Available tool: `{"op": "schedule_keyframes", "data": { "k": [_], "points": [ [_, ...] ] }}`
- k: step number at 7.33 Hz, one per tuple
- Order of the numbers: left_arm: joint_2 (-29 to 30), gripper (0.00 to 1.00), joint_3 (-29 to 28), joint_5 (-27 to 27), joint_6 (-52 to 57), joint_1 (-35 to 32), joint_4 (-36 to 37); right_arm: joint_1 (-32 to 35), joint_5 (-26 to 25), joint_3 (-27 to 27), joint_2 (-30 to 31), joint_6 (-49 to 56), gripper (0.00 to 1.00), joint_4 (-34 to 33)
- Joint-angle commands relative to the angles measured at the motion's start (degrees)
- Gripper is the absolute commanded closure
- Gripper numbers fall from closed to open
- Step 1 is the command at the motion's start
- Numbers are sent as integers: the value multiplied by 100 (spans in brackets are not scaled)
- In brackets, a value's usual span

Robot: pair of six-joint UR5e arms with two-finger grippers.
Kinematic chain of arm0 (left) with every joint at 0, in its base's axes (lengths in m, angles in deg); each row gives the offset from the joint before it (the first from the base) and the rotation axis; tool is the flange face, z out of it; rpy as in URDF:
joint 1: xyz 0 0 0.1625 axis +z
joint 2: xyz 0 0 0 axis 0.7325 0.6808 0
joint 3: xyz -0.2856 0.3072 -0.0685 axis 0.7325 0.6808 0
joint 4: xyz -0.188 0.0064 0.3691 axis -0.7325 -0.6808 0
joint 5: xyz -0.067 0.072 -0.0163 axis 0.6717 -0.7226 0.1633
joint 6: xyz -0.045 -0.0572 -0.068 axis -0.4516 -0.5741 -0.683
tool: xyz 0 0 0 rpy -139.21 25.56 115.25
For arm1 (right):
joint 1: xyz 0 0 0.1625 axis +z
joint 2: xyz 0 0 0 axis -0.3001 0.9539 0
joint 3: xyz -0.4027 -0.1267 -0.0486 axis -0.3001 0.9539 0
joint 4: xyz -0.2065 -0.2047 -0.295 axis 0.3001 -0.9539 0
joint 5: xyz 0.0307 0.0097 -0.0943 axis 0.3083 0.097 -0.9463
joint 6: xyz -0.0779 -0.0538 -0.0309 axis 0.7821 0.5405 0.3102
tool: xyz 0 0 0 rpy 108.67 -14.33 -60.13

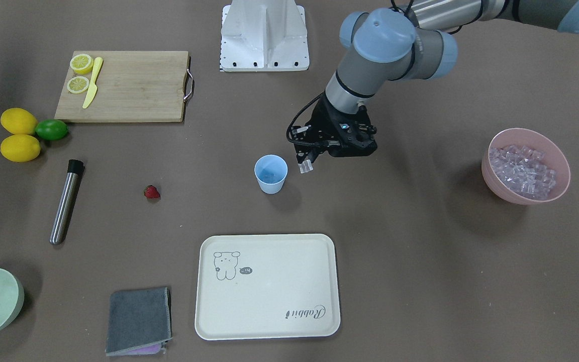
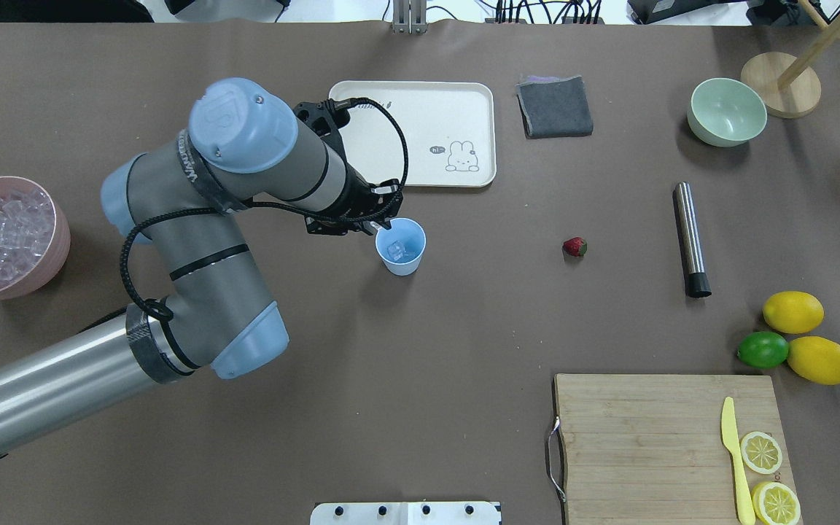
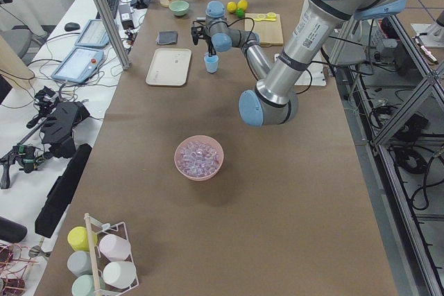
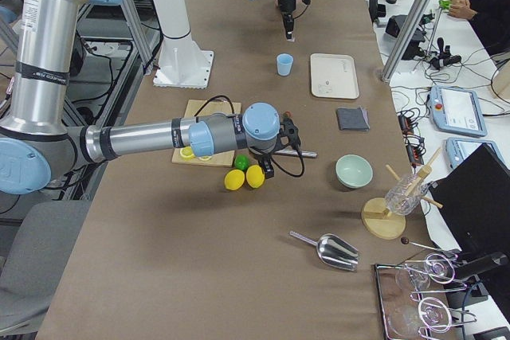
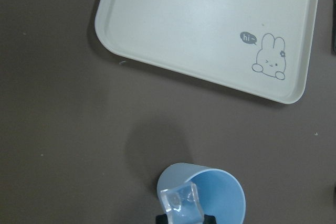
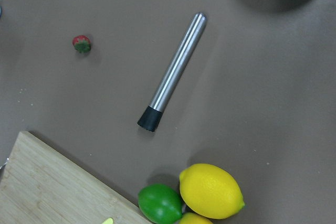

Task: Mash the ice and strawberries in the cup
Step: 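Carry the ice cube with the left gripper to the blue cup and drop it, then grasp the red strawberry with the right gripper while the left gripper withdraws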

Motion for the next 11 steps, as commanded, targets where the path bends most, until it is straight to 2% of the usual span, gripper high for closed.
{"op": "schedule_keyframes", "data": {
  "k": [1,2,3,5,7,8,10,11],
  "points": [
    [113,100,-72,-298,-318,258,-19,-557,38,21,-612,-529,1,-2],
    [113,28,-63,-404,-407,355,-45,-909,-6,13,-911,-1010,1,7],
    [113,2,-46,-405,-399,356,-63,-1234,-180,30,-1271,-1476,2,7],
    [44,2,173,-335,-364,112,-11,-2015,-785,56,-1852,-2295,3,15],
    [-682,2,742,51,2,-231,60,-2851,-1672,319,-2528,-3032,5,15],
    [-1078,2,1093,296,606,-433,182,-3211,-2181,494,-2731,-3297,6,15],
    [-1641,2,1726,903,1792,-1161,848,-3556,-2798,863,-2952,-3466,8,15],
    [-2254,2,2147,1062,2408,-1330,886,-3636,-2949,1257,-3083,-3484,9,372]
  ]
}}
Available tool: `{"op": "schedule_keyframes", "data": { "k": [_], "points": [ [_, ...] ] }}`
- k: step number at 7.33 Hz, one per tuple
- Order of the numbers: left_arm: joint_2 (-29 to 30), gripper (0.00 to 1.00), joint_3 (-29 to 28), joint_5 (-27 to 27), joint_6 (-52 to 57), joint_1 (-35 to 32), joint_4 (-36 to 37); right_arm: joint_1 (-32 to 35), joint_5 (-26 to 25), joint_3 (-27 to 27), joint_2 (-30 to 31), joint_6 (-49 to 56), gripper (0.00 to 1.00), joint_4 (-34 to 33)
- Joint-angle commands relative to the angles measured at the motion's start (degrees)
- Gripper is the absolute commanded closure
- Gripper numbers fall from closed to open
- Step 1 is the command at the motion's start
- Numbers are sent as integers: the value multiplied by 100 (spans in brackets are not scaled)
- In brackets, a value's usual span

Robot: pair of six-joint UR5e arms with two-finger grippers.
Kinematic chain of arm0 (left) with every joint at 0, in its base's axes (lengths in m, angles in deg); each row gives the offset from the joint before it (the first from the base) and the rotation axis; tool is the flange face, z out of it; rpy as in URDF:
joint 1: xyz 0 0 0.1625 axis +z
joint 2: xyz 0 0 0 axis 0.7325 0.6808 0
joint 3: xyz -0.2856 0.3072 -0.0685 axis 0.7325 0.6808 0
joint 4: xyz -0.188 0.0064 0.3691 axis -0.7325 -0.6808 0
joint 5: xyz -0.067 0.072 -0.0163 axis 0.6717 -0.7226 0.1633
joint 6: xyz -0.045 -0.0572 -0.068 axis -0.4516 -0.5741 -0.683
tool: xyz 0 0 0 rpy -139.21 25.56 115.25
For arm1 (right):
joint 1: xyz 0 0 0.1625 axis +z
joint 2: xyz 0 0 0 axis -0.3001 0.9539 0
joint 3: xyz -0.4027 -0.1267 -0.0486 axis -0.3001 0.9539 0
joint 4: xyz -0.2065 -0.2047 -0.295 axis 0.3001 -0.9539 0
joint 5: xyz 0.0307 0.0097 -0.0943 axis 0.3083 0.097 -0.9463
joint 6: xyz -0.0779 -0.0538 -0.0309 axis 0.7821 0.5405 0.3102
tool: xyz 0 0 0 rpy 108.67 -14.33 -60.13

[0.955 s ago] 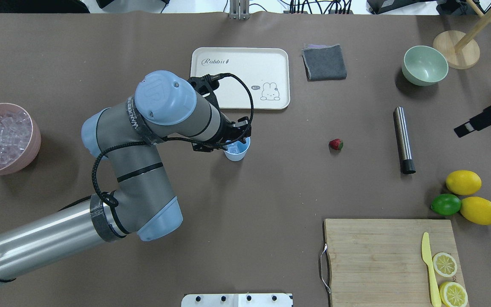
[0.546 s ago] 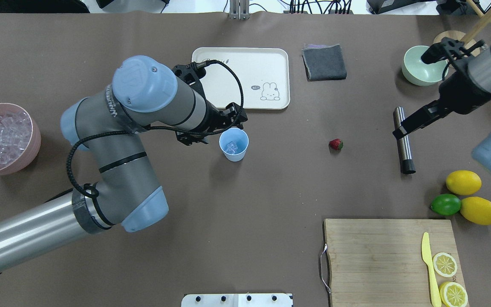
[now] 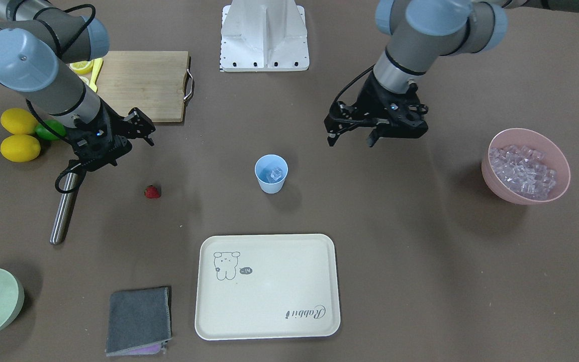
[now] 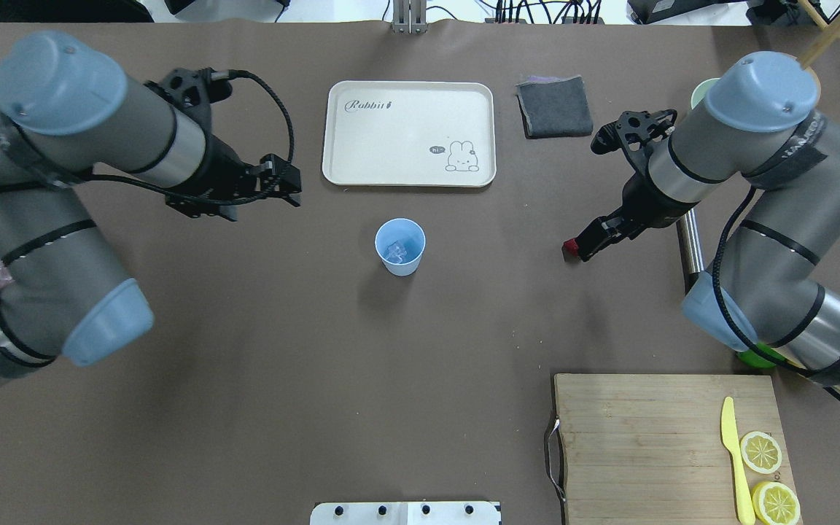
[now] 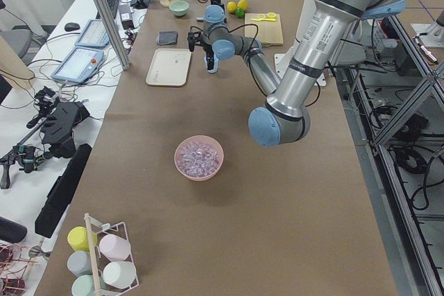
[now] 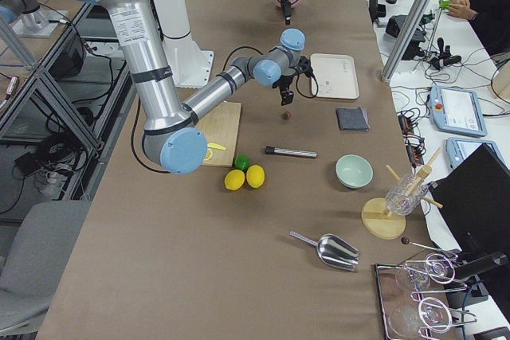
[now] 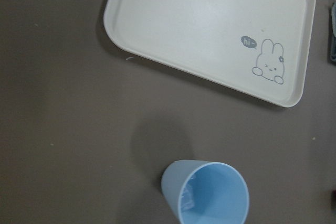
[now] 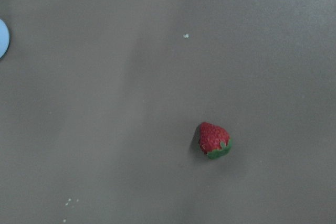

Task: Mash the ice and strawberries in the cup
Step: 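Grasp the red strawberry with the right gripper while the left gripper withdraws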

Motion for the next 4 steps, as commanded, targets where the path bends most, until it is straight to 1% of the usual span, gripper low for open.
{"op": "schedule_keyframes", "data": {
  "k": [1,2,3,4],
  "points": [
    [-1188,2,813,320,1234,-537,170,-165,-294,772,-187,-103,12,756],
    [-1420,2,990,320,1326,-626,170,-173,-390,976,-248,-207,17,857],
    [-1474,2,1000,320,1336,-627,170,-217,-591,1169,-361,-217,21,858],
    [-1483,2,1001,320,1327,-618,170,-261,-619,1267,-458,-217,27,858]
  ]
}}
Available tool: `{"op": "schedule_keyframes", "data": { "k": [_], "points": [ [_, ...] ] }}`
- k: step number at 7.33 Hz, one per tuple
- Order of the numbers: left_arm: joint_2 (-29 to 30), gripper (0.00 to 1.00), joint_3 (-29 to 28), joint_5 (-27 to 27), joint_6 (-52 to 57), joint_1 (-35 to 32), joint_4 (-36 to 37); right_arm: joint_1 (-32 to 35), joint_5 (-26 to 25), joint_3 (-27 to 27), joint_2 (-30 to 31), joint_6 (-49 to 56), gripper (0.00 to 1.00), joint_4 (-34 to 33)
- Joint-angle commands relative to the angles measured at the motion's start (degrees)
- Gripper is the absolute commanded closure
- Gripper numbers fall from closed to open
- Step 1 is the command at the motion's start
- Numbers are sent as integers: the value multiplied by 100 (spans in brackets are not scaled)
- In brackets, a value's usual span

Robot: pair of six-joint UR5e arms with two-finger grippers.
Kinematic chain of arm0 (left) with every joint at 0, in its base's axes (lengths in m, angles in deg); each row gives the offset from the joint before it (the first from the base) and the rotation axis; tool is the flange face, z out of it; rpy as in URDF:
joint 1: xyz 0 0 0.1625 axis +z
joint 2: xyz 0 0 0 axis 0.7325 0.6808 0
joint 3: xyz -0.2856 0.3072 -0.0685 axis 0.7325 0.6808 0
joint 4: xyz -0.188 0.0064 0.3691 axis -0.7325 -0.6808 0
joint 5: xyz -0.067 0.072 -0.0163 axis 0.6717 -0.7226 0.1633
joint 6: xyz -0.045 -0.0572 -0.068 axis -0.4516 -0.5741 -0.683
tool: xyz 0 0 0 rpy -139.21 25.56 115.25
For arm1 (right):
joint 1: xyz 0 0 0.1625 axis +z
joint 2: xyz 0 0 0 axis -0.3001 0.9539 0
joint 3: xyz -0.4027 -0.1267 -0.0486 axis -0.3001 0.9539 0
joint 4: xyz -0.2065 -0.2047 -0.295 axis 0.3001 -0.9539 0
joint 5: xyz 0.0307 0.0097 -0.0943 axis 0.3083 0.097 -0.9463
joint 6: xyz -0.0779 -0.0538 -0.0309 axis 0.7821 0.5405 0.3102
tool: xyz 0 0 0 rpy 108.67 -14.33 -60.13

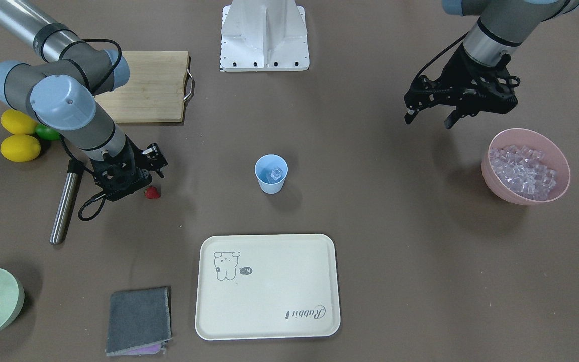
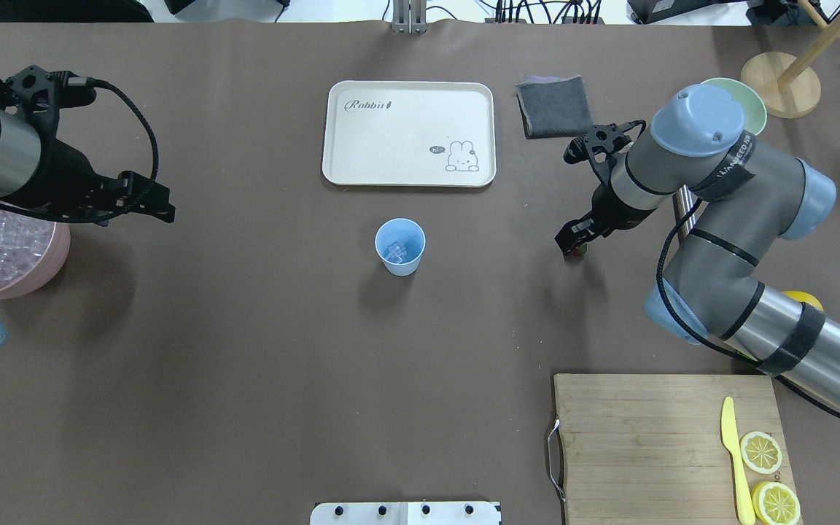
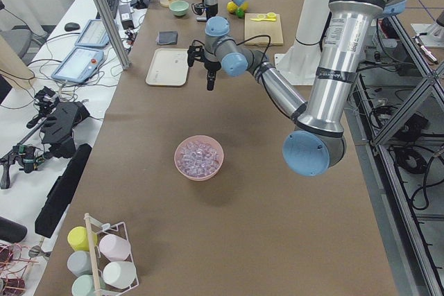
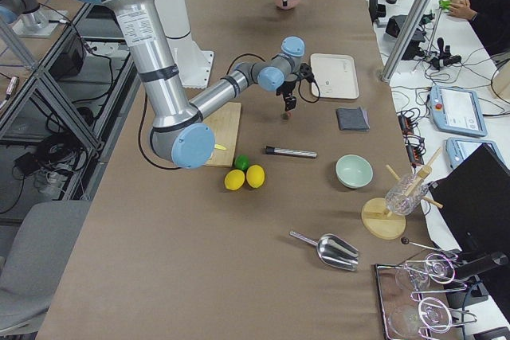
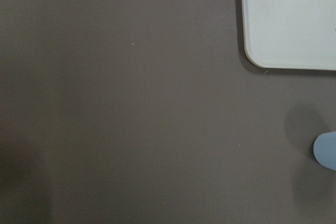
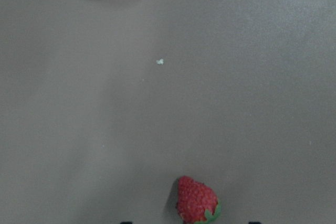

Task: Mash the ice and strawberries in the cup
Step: 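Grasp the red strawberry with the right gripper while the left gripper withdraws, then carry the strawberry with the right gripper over the blue cup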

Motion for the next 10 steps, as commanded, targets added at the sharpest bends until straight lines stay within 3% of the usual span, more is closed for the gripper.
{"op": "schedule_keyframes", "data": {
  "k": [1,3,5,7,10],
  "points": [
    [-83,2,44,6,37,-26,2,-88,-105,352,-203,-18,32,37],
    [-74,2,9,-2,37,-26,2,-140,-192,468,-230,-18,38,37],
    [-66,2,-17,-2,55,-26,2,-115,-193,451,-221,-18,100,37],
    [-101,2,-79,24,439,-235,11,-71,-158,407,-326,-140,100,28],
    [-887,2,-167,499,2997,-1437,458,-105,-131,354,-1272,-1104,100,-59]
  ]
}}
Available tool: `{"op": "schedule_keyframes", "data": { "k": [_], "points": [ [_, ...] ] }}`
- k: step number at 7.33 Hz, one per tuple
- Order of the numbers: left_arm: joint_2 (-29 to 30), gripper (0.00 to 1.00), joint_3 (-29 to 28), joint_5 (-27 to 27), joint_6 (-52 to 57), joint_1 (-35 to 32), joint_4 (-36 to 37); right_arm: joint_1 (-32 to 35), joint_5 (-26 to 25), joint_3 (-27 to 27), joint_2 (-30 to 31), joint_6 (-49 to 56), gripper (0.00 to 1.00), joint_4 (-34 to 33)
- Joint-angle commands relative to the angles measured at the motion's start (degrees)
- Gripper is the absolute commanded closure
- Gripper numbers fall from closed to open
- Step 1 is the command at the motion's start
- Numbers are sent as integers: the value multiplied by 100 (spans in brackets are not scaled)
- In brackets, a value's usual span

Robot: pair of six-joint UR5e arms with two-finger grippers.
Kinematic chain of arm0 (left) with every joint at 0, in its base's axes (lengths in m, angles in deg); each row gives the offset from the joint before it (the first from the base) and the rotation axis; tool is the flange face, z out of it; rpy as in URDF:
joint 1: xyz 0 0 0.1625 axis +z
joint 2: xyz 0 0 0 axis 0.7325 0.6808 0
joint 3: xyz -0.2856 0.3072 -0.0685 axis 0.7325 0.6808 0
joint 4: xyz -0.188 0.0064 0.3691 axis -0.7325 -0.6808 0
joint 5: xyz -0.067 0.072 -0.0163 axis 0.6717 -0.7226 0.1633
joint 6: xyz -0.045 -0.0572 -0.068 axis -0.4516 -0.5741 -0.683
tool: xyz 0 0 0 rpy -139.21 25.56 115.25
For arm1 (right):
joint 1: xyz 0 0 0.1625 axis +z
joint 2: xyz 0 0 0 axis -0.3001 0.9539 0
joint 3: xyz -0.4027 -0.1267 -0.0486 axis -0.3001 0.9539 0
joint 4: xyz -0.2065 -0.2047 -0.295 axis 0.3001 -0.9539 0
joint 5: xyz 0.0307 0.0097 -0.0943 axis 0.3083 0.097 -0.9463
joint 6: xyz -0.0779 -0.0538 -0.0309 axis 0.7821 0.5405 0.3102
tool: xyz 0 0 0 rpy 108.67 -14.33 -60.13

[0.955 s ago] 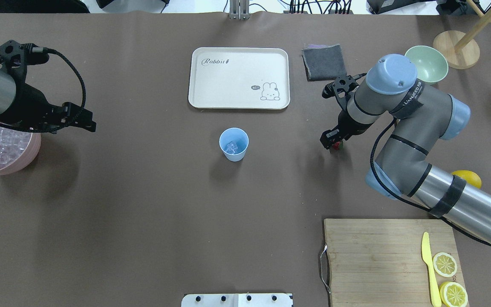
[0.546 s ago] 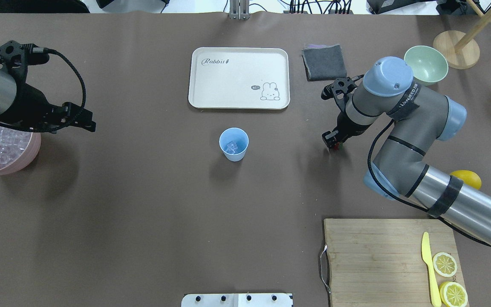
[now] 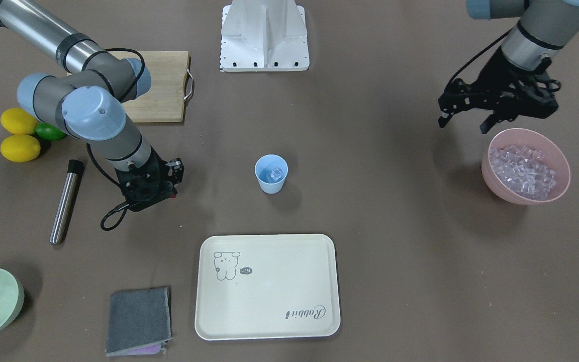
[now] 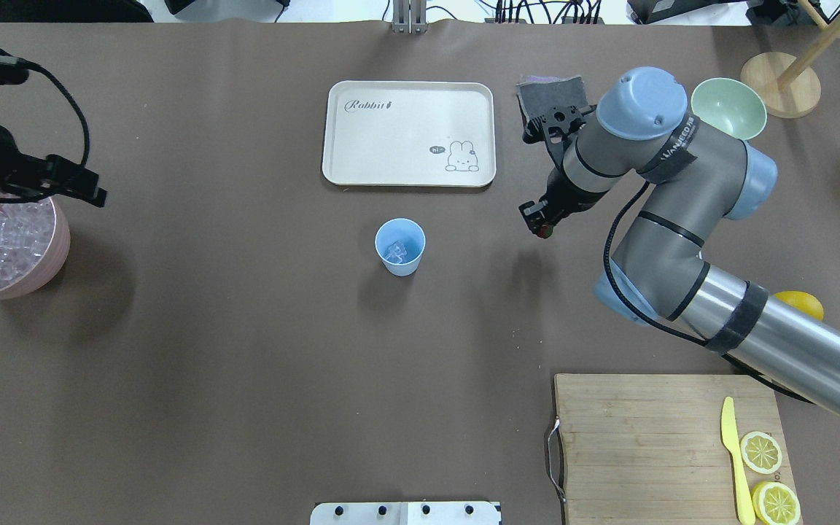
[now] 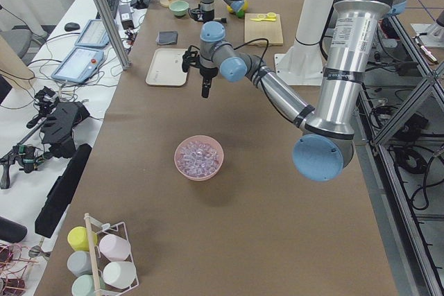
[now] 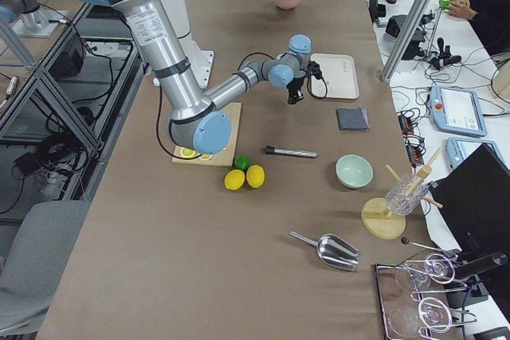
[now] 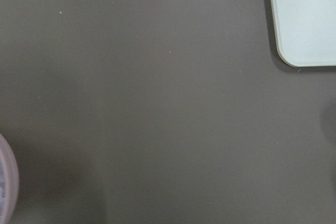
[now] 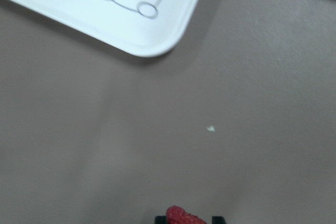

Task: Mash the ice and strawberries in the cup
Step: 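Carry the strawberry with the right gripper over the blue cup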

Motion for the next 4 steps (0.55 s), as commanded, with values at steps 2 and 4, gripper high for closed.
{"op": "schedule_keyframes", "data": {
  "k": [2,4],
  "points": [
    [-890,2,-434,102,2410,-1224,130,-296,-47,-11,-939,-1123,100,-23],
    [-1048,2,-735,111,2810,-1569,78,-699,-415,33,-1230,-1486,100,-23]
  ]
}}
